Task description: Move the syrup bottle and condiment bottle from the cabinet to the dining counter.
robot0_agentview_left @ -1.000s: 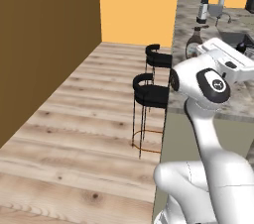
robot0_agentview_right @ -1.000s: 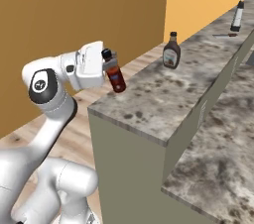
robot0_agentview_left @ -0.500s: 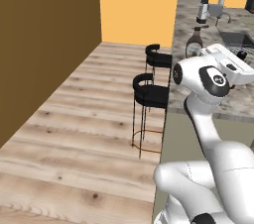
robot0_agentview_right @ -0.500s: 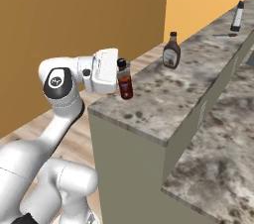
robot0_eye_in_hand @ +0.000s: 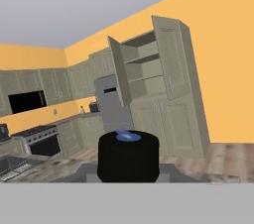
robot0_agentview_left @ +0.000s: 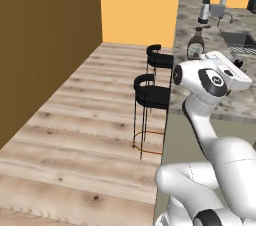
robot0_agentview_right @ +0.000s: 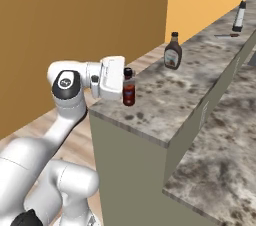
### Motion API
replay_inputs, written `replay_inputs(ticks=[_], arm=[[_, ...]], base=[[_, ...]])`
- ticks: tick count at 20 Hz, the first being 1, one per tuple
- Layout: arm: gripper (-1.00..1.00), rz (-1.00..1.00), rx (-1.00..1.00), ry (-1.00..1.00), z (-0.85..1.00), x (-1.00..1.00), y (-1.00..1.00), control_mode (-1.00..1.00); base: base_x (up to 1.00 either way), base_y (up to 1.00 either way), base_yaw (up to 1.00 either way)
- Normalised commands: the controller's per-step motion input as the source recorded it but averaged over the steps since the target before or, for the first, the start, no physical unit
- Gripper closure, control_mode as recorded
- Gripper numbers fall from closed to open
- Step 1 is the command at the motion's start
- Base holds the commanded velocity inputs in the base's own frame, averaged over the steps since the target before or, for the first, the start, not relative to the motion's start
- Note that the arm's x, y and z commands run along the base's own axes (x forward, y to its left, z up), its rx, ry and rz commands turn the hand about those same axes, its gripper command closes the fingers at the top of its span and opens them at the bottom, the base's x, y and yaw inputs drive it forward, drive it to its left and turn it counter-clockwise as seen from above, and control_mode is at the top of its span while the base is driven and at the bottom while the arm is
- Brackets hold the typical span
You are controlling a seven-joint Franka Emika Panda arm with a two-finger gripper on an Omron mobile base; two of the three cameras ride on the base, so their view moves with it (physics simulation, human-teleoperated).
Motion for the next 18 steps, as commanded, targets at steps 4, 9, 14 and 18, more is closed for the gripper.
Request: replay_inputs(ticks=[4, 9, 14, 18], arm=[[1.00, 0.00, 0.01, 0.00, -0.34, 0.31, 0.00, -1.00], [1.00, -0.01, 0.00, 0.00, -0.28, 0.32, -0.02, -1.00], [1.00, -0.01, 0.00, 0.00, -0.25, 0.31, -0.01, -1.00], [1.00, 0.00, 0.00, 0.00, -0.18, 0.38, 0.00, -1.00]], base=[[0.00, 0.00, 0.00], [0.00, 0.00, 0.00], [0.00, 0.00, 0.00], [0.00, 0.00, 0.00]])
